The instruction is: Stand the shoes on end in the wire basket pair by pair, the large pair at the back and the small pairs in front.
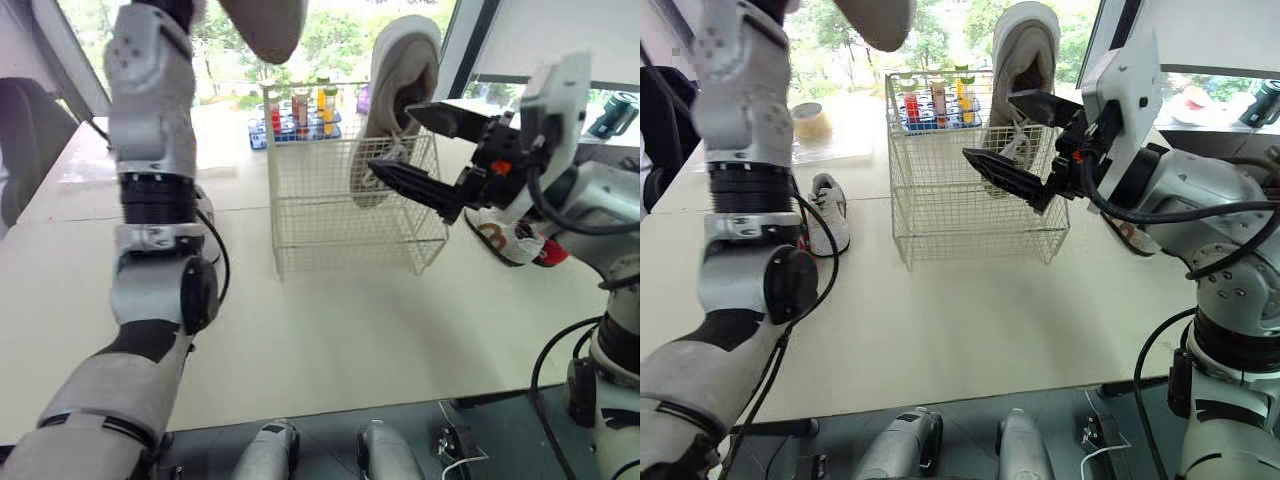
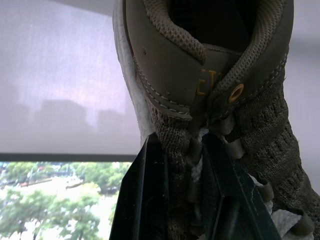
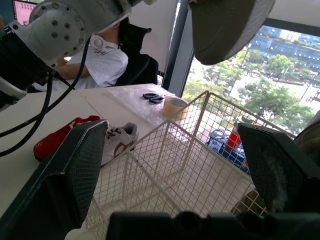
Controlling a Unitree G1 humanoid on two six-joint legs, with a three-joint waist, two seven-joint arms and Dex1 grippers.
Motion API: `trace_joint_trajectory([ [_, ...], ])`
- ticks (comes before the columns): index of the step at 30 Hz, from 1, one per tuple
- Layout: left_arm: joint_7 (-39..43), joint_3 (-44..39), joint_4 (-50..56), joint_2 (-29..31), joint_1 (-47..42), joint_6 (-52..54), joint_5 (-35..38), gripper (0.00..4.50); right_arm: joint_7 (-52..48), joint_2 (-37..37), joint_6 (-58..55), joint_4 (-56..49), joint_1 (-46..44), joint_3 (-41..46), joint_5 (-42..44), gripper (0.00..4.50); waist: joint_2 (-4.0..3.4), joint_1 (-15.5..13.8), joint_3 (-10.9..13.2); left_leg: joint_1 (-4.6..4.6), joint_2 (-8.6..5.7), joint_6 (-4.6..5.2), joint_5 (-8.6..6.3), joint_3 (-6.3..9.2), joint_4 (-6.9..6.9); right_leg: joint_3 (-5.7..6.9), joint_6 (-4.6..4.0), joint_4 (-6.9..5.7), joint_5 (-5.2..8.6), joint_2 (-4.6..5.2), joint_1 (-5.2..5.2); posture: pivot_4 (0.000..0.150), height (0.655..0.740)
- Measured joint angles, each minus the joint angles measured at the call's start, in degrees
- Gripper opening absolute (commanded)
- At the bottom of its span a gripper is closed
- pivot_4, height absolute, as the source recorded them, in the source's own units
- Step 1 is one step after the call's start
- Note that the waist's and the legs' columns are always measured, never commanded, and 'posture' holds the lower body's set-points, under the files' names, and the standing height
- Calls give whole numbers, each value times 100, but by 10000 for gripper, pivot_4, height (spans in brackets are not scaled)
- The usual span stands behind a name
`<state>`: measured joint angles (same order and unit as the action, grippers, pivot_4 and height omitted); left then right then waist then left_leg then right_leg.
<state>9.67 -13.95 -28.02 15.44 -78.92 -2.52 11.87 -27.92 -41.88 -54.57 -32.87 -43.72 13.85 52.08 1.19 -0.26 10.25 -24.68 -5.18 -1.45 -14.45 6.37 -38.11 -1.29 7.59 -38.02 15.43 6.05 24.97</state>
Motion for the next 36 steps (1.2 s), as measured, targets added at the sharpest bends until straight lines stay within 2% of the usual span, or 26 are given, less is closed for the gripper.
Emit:
trace_joint_trajectory([
  [5,-164,314,-652,-324,189,-1431,-459,2173,336,-1,-12,-240,218,104,185,45000,-1,66,0,1,2,2,0,-4,2,-3,0,-2,0,-2,2,1500,7400],
  [9,-679,556,-1447,-645,428,-2675,-1042,2173,685,-21,-62,-529,454,230,419,45000,0,64,0,0,-1,6,0,-5,-2,-3,0,-2,0,-1,0,1500,7400],
  [12,-1059,655,-1895,-787,551,-3201,-1315,2173,904,-51,-76,-620,505,275,550,45000,0,69,0,0,-1,7,0,-5,-2,-3,0,-3,0,-1,0,1500,7400],
  [22,-1787,803,-2422,-998,1102,-4091,-1757,2173,1370,-158,-75,-740,514,277,839,45000,0,66,-1,5,-1,10,0,-5,-2,-2,1,-5,0,-3,-7,1500,7400],
  [31,-1525,1100,-2481,-1137,1665,-4155,-1870,2173,1478,-209,-64,-741,515,264,1007,45000,0,-12,-1,10,-2,13,2,-4,-4,-2,1,-8,0,-3,-12,1500,7400],
  [36,-1289,1091,-2341,-1112,1986,-4103,-1708,26178,1486,-239,-41,-738,521,241,1011,45000,-1,-40,-3,29,-1,15,1,-4,-4,-2,1,-7,0,-4,-29,1500,7400],
])
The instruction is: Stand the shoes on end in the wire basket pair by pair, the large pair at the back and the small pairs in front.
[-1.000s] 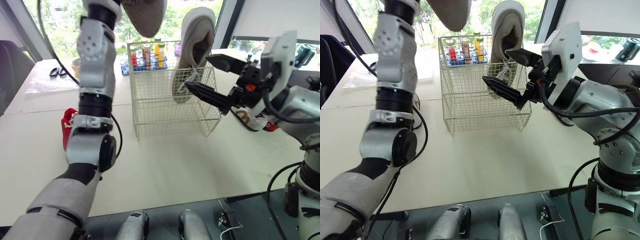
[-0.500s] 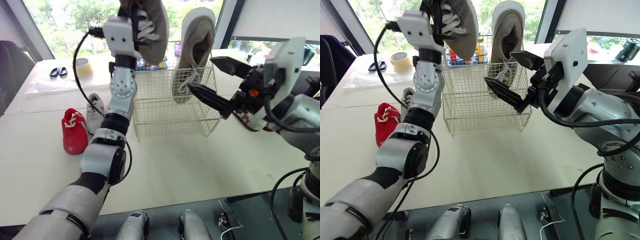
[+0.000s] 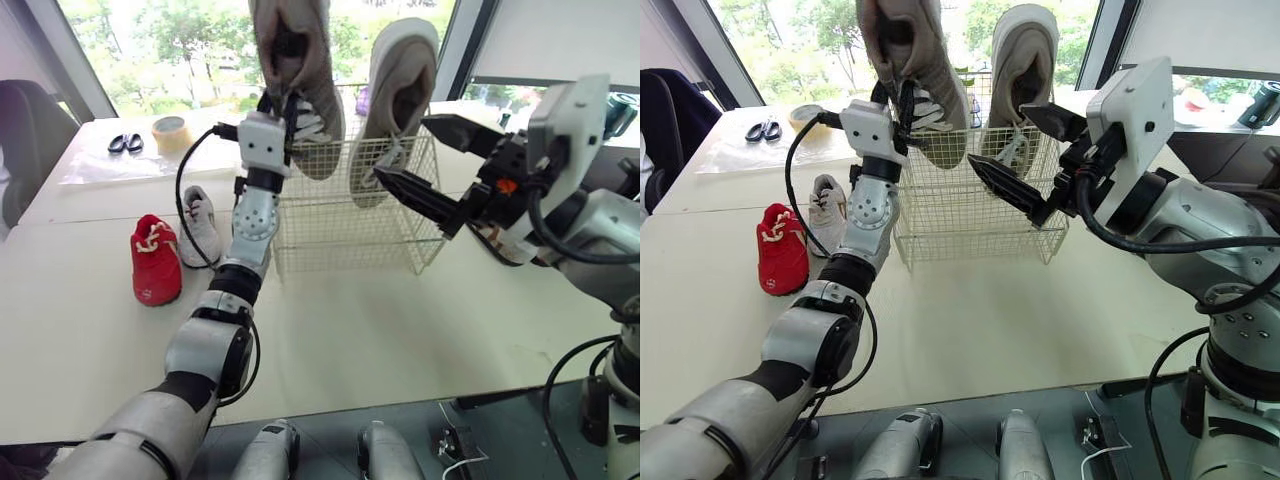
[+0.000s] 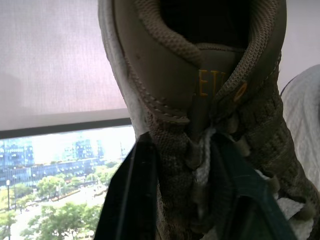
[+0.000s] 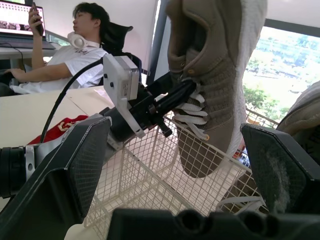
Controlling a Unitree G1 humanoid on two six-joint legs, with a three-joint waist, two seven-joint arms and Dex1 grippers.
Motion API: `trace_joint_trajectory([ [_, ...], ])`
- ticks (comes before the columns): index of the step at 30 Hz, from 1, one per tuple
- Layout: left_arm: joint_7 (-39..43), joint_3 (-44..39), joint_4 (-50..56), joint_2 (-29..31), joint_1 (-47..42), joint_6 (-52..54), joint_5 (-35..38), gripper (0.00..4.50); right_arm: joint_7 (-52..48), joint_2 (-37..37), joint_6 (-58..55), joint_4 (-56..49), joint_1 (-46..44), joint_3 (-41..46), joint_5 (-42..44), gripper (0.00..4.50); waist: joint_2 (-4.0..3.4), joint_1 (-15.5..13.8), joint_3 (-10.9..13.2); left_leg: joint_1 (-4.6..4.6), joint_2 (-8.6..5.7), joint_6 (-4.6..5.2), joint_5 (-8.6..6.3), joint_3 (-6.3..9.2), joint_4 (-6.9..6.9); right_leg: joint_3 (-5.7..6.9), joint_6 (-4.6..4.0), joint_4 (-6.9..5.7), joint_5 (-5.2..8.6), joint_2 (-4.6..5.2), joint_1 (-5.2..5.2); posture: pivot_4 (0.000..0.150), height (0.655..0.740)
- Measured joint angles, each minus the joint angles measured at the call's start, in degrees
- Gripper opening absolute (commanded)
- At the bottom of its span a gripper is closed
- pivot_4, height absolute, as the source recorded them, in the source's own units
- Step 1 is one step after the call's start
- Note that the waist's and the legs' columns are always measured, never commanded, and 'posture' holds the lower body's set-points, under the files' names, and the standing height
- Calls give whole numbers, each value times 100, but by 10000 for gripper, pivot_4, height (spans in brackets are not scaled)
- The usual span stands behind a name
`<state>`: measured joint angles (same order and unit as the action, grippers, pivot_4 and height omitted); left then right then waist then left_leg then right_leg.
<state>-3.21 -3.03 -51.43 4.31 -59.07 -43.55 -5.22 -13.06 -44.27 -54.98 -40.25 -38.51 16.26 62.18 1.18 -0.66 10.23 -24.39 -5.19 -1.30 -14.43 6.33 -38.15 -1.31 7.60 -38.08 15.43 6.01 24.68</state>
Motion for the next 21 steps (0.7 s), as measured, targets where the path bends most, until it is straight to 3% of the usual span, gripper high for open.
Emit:
trace_joint_trajectory([
  [3,178,-1,288,16,277,129,103,41634,-4,0,33,2,14,-27,-2,45000,1,-24,-4,9,-1,5,-2,7,-3,5,1,0,-1,0,-16,1500,7400],
  [4,293,2,472,29,399,235,181,44377,-11,-10,35,0,31,-28,-1,45000,0,-22,-5,11,-1,10,-5,7,-3,4,2,0,-1,0,-18,1500,7400],
  [16,2182,179,3890,768,1994,3257,1541,44377,-950,-1042,32,74,644,337,566,45000,-4,-1,-6,16,6,27,-14,8,-3,1,0,0,-2,-6,-19,1500,7400],
  [21,3007,-55,5257,1650,2041,5456,2979,44377,-1300,-1386,160,392,1018,524,158,45000,-4,3,-6,16,6,29,-16,8,-3,1,0,1,-1,-6,-20,1500,7400],
])
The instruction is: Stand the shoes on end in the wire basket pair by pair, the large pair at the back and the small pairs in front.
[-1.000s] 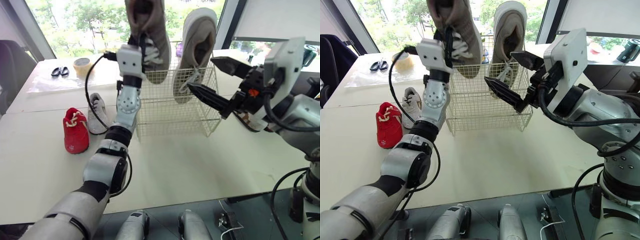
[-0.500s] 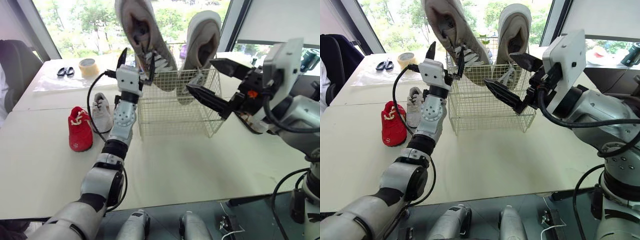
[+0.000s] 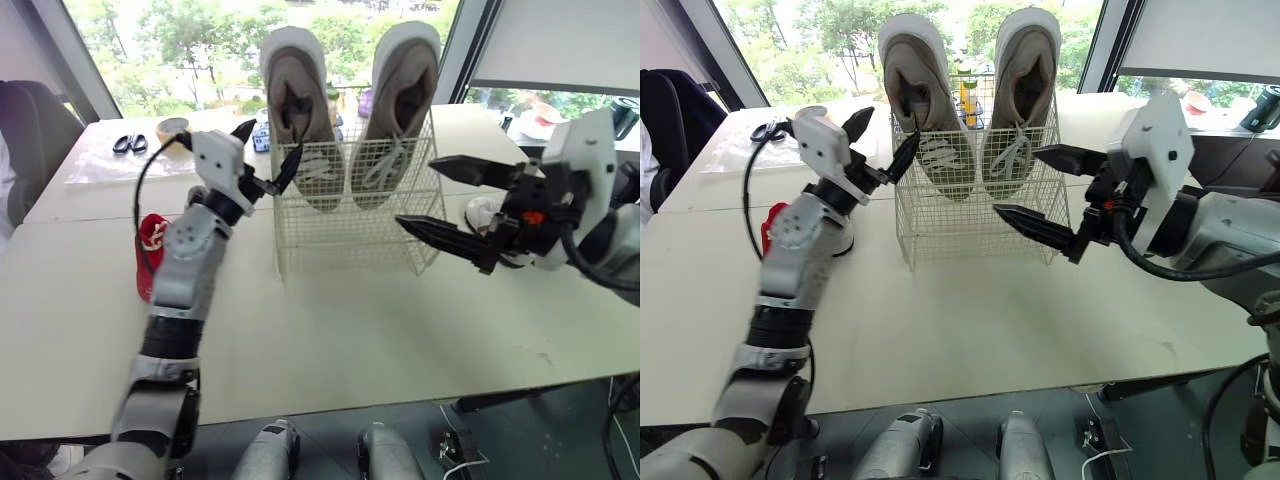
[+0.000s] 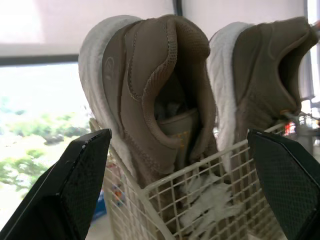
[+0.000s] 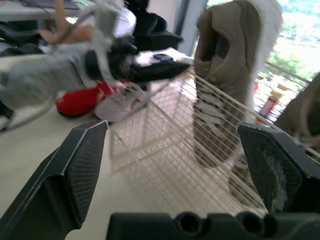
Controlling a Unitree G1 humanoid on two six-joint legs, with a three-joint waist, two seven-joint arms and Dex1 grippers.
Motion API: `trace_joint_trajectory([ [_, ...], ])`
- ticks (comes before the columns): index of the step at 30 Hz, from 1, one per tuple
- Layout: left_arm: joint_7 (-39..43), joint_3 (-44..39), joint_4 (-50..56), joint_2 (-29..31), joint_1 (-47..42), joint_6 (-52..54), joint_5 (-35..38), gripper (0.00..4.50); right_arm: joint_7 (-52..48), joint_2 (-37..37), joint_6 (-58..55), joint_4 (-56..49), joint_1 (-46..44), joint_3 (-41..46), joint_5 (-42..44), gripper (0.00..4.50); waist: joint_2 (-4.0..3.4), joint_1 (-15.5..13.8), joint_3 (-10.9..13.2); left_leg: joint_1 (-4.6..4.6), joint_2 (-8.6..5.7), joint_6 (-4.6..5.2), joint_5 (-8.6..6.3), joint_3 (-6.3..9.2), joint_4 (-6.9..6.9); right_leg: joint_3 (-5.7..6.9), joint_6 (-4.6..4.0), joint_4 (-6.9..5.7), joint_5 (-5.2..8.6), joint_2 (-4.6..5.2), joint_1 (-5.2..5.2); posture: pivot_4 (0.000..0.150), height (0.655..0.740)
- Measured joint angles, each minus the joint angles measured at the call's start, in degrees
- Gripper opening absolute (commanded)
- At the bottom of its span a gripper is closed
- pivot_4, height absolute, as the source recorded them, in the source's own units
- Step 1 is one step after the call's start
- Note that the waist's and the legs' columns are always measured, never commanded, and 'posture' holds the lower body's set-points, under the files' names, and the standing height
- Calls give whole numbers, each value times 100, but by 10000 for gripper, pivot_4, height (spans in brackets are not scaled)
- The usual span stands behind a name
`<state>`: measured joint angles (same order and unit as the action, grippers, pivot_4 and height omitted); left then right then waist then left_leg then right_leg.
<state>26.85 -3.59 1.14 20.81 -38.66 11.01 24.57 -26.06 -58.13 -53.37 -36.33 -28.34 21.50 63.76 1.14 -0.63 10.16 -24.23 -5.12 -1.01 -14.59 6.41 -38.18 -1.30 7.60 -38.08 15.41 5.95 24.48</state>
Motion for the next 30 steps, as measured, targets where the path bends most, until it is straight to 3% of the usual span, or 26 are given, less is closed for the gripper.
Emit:
trace_joint_trajectory([
  [4,1092,-397,790,1263,80,2353,1917,44377,477,141,237,503,475,413,-800,45000,-3,42,0,4,3,-3,2,-2,4,-5,-1,-1,1,-4,1,1500,7400],
  [6,1617,-449,1081,1736,267,3054,2534,44377,696,316,287,650,776,650,-1069,45000,-5,36,-1,6,3,-23,14,-4,5,-6,-2,2,1,-4,-2,1500,7400],
  [10,1919,-551,1456,1866,610,3578,3138,44377,824,393,447,746,1508,830,-1704,45000,-6,-7,-1,10,3,-14,8,-3,4,-7,-2,3,1,-2,-9,1500,7400],
  [16,1391,-542,2060,1088,1134,3433,3183,44377,749,523,785,1149,2344,1018,-2622,45000,-8,-9,-2,39,4,3,-2,-8,6,-12,-3,7,1,-3,-37,1500,7400],
  [21,1424,352,2118,537,1392,2914,2398,44377,699,635,1254,2179,2520,563,-3496,45000,-15,-3,-4,107,6,19,-12,-13,27,-9,-4,54,2,-3,-122,1500,7400],
  [30,2259,1126,1664,519,1400,2319,1528,44377,452,1003,1885,3616,1847,-77,-4161,45000,-54,30,-9,107,6,19,-13,-15,27,-11,-3,56,2,-4,-120,1500,7400],
])
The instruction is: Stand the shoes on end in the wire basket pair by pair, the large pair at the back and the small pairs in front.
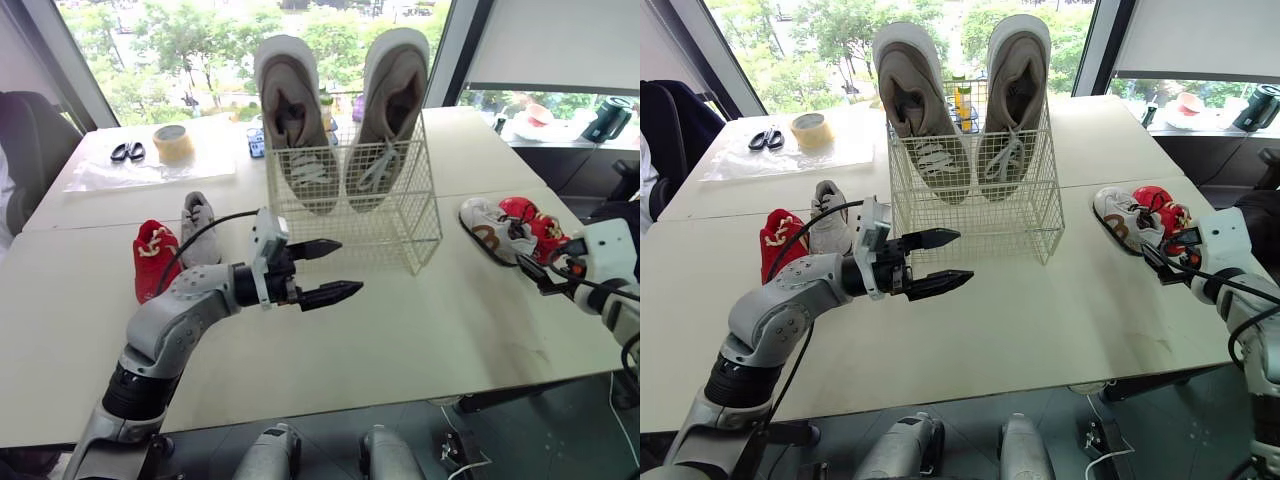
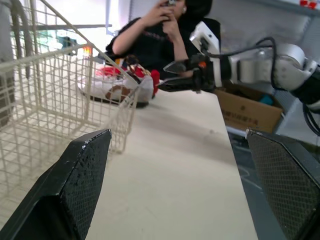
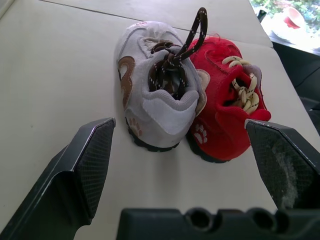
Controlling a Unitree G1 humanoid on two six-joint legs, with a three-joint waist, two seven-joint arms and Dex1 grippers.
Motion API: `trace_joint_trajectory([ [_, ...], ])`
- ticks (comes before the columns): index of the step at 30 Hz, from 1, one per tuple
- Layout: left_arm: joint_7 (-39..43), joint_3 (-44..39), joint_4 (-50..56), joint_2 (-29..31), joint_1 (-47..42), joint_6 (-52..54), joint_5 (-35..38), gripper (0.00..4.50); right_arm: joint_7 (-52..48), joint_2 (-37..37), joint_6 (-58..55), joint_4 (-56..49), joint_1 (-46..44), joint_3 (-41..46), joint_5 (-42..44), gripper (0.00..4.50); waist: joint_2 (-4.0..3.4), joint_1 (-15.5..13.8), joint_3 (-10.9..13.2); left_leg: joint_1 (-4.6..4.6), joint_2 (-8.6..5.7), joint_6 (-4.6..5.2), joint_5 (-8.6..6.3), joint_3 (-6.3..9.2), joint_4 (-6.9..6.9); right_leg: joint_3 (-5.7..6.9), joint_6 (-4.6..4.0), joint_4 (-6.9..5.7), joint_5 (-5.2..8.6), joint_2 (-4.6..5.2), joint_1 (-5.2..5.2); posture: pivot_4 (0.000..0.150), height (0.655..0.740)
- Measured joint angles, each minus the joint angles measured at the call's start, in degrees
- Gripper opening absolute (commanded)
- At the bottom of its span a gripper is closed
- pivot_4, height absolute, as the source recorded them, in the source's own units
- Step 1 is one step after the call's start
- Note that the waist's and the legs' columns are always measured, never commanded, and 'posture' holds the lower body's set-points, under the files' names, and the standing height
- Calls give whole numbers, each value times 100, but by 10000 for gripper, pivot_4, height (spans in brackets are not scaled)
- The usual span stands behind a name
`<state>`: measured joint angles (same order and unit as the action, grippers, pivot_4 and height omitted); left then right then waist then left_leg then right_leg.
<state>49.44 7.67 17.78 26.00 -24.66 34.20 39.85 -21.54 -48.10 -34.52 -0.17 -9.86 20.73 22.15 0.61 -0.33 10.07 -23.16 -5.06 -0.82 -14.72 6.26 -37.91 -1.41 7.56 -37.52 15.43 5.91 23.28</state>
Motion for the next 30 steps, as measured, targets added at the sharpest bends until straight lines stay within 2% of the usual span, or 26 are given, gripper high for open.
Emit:
trace_joint_trajectory([
  [6,555,116,-465,-128,-1,-650,-410,44377,-205,203,320,673,-462,-242,-245,45000,-3,-16,1,-1,0,0,0,1,0,1,0,3,0,0,-1,1500,7400],
  [16,476,6,-697,-806,-198,-1344,-555,44377,-257,466,633,1469,-903,-409,-519,45000,-6,-15,1,-3,0,0,0,3,0,2,1,9,-1,1,-1,1500,7400],
  [30,292,-212,-563,-803,-221,-1325,-442,44377,-103,662,756,2797,-1812,-277,-601,45000,-7,4,1,-3,-1,0,0,3,-1,2,2,10,-1,0,-3,1500,7400],
])
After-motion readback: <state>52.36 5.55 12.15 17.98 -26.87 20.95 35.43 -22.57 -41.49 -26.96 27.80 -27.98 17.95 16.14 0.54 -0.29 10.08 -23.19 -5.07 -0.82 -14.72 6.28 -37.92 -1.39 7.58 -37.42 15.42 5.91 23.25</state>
